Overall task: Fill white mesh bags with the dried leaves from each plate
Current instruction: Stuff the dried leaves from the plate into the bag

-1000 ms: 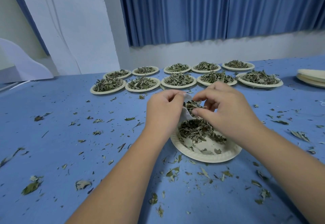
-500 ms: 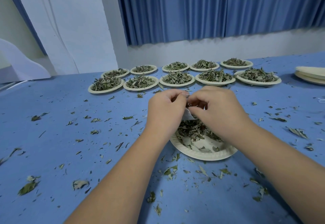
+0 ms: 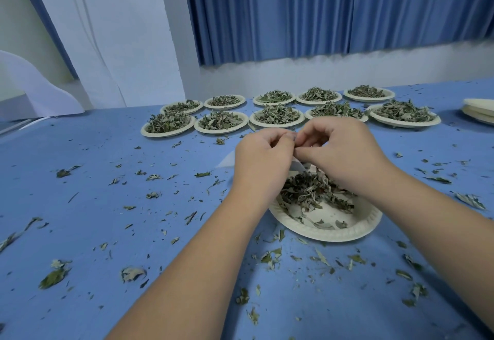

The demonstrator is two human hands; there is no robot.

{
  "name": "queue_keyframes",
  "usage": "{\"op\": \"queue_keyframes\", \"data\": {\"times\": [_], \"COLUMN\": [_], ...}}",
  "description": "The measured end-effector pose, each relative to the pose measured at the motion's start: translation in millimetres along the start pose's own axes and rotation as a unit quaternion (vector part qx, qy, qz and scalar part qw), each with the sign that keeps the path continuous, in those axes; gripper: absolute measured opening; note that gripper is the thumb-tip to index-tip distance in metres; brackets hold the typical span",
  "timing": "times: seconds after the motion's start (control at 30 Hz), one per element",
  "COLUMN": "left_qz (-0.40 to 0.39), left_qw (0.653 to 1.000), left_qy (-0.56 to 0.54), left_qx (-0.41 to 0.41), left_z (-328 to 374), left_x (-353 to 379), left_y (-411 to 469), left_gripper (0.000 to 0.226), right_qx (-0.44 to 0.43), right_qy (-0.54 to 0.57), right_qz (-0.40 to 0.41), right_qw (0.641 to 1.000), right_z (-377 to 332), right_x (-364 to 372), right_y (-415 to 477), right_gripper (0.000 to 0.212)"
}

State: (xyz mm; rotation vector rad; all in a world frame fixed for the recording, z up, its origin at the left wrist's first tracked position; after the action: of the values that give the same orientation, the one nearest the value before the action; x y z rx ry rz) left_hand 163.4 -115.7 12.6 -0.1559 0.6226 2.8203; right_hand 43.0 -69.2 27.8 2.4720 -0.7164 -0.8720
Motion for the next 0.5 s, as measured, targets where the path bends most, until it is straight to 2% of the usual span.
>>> {"op": "queue_keyframes", "data": {"times": [0.2, 0.27, 0.4, 0.5], "left_qz": [0.002, -0.001, -0.001, -0.001], "left_qw": [0.998, 0.997, 0.994, 0.992], "left_qy": [-0.055, -0.063, -0.086, -0.097], "left_qx": [-0.031, -0.035, -0.066, -0.077], "left_z": [-0.2, 1.0, 0.4, 0.6], "left_x": [-4.6, -5.3, -4.8, -3.2], "left_y": [2.9, 2.7, 1.9, 1.8], "left_gripper": [0.024, 0.024, 0.027, 0.020], "right_qx": [0.048, 0.101, 0.191, 0.198], "right_qy": [-0.027, 0.005, 0.119, 0.111], "right_qz": [0.005, -0.033, -0.185, -0.176], "right_qw": [0.998, 0.994, 0.957, 0.958], "right_z": [11.6, 16.5, 17.5, 13.9], "right_x": [5.8, 10.1, 27.6, 35.3], "right_y": [15.6, 19.7, 19.2, 24.9], "right_gripper": [0.024, 0.027, 0.025, 0.030]}}
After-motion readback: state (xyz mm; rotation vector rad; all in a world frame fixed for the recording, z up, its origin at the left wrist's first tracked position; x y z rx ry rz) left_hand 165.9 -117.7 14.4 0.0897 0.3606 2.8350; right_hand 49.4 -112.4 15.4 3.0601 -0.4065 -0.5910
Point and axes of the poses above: each hand's wrist, its own y-axis towards the middle knuckle, its own x-axis out of the palm, z = x × y, the point moved 5 cm from there along y, towards the middle knuckle, and after that the axes turned 3 degrees about z, right-handed, at the moved point
